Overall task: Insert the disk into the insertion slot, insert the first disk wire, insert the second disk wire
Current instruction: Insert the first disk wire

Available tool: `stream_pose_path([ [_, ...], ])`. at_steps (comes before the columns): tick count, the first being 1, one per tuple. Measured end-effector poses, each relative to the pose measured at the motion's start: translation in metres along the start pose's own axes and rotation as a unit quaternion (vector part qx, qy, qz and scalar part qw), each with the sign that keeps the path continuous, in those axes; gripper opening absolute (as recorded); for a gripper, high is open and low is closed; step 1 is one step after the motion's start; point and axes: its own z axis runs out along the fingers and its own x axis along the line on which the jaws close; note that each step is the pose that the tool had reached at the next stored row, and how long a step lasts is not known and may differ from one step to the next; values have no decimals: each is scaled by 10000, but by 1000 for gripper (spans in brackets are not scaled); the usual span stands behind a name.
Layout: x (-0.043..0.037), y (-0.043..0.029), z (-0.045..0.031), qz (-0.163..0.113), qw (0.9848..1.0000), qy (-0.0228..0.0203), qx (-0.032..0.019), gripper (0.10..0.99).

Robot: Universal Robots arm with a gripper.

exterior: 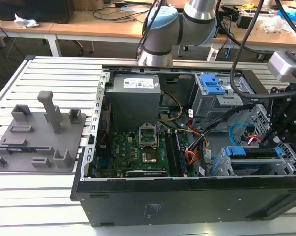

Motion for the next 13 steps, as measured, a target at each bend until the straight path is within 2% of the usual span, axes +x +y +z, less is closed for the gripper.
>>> stream_pose_path([
  [13,4,-11,74,-1,10000,2,1,165],
])
